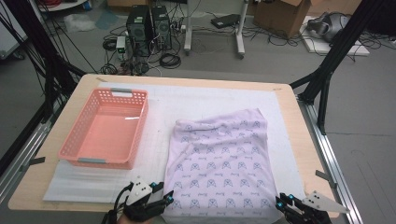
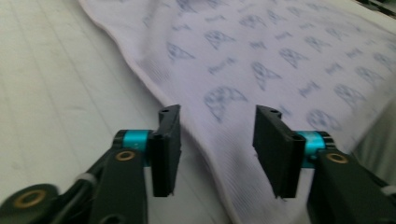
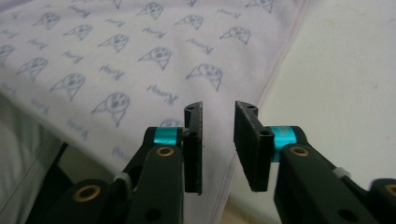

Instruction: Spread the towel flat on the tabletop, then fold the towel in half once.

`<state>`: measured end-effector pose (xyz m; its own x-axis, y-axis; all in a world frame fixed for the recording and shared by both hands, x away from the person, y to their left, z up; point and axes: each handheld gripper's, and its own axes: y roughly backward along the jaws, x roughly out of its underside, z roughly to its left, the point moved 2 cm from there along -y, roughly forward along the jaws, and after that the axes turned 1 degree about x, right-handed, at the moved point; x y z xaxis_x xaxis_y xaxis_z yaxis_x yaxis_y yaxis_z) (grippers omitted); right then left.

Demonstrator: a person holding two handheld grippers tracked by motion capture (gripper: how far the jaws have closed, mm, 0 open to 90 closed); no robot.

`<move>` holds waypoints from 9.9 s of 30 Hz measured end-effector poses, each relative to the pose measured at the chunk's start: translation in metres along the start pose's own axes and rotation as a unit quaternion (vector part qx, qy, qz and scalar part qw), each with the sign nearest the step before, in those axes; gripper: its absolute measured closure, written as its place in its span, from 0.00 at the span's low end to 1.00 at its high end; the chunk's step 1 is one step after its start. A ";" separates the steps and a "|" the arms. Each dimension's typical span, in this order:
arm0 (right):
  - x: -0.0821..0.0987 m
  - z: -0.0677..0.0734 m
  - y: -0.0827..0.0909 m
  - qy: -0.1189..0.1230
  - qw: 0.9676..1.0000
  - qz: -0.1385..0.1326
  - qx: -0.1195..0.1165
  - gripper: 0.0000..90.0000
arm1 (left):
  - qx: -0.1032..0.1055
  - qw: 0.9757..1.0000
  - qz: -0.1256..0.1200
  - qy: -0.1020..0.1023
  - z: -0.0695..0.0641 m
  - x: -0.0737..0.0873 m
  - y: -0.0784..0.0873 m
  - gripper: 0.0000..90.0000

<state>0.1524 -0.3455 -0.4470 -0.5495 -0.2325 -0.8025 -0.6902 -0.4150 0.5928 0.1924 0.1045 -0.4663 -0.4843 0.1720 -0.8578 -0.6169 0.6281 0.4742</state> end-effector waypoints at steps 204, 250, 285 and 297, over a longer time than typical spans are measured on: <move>-0.098 -0.092 -0.078 0.021 0.999 -0.028 -0.008 0.22 | 0.044 0.996 -0.083 -0.002 0.071 -0.117 -0.088 0.21; -0.103 -0.095 -0.137 -0.041 0.996 0.065 0.047 0.48 | -0.050 0.997 0.057 0.016 0.088 -0.091 -0.123 0.45; -0.169 -0.114 -0.131 -0.056 0.996 -0.014 0.064 0.98 | -0.101 0.994 -0.031 0.042 0.104 -0.174 -0.115 0.96; -0.151 -0.096 -0.103 -0.028 0.999 -0.034 0.022 0.97 | -0.057 0.998 -0.036 0.000 0.082 -0.144 -0.081 0.96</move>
<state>0.3517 -0.3519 -0.3930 -0.5262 -0.1549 -0.8361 -0.7453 -0.3895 0.5412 0.3629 0.0908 -0.3975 -0.4368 0.1291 -0.8902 -0.7168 0.5480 0.4312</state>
